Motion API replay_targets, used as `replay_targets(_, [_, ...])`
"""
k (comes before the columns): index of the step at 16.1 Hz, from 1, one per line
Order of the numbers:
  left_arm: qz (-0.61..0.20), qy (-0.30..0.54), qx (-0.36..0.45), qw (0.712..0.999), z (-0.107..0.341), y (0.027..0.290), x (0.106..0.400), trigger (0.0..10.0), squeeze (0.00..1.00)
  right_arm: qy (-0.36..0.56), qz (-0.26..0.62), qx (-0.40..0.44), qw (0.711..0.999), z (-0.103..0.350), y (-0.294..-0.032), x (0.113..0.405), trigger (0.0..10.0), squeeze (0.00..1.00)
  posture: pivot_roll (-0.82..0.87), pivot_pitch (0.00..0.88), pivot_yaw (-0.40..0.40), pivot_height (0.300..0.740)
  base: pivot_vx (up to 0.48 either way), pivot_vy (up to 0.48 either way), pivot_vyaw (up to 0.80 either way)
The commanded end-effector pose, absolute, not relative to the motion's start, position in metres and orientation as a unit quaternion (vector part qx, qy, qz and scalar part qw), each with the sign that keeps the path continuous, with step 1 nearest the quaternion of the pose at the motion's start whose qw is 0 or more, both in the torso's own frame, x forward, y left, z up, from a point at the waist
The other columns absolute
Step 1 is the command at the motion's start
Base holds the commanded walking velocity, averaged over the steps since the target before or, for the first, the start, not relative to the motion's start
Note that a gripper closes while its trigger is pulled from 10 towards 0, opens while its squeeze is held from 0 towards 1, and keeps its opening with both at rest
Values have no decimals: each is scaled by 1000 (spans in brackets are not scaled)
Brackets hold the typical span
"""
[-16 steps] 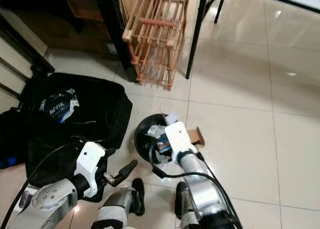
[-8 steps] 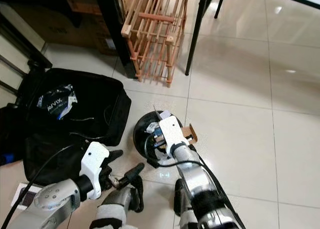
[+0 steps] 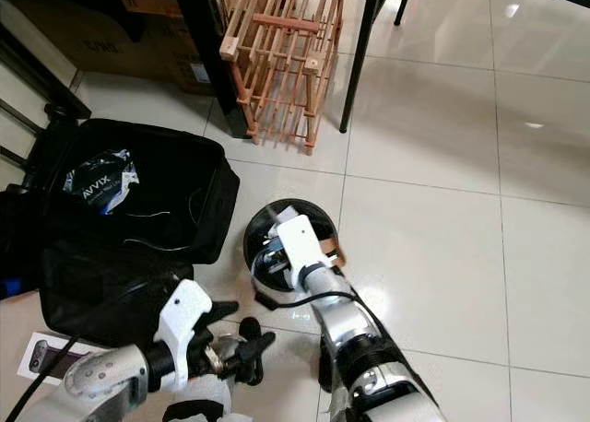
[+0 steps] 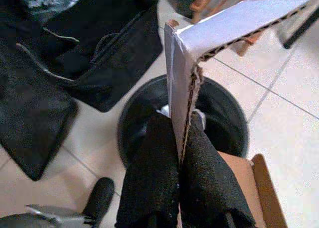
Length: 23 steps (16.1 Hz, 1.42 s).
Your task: Picking trash to rubbish bin
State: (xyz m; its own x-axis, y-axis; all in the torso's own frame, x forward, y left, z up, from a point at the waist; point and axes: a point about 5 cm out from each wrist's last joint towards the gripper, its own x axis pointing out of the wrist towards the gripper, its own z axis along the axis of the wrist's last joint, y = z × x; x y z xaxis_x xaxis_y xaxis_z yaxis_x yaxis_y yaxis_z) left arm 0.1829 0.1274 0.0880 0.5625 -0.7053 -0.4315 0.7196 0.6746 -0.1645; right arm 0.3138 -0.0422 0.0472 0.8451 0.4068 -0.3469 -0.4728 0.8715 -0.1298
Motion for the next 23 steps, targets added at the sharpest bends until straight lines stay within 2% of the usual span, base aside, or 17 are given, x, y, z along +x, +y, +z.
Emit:
replay_targets(1, [-414, 267, 12, 870, 76, 131, 171, 10000, 0, 164, 239, -99, 952, 41, -39, 310, 10000, 0, 171, 436, 10, 740, 0, 0, 0])
replay_targets(6, [-394, 293, 34, 870, 60, 146, 166, 10000, 0, 151, 235, -100, 955, 44, -39, 314, 10000, 0, 174, 437, 5, 740, 0, 0, 0])
replay_targets(14, [-377, 284, 40, 881, 61, 148, 161, 10000, 0, 136, 252, -5, 958, 51, -22, 313, 10000, 0, 211, 470, 6, 740, 0, 0, 0])
replay_targets(23, [-365, 291, 41, 883, 61, 152, 152, 10000, 0, 143, 242, 15, 960, 48, -24, 314, 10000, 0, 234, 496, 5, 740, 0, 0, 0])
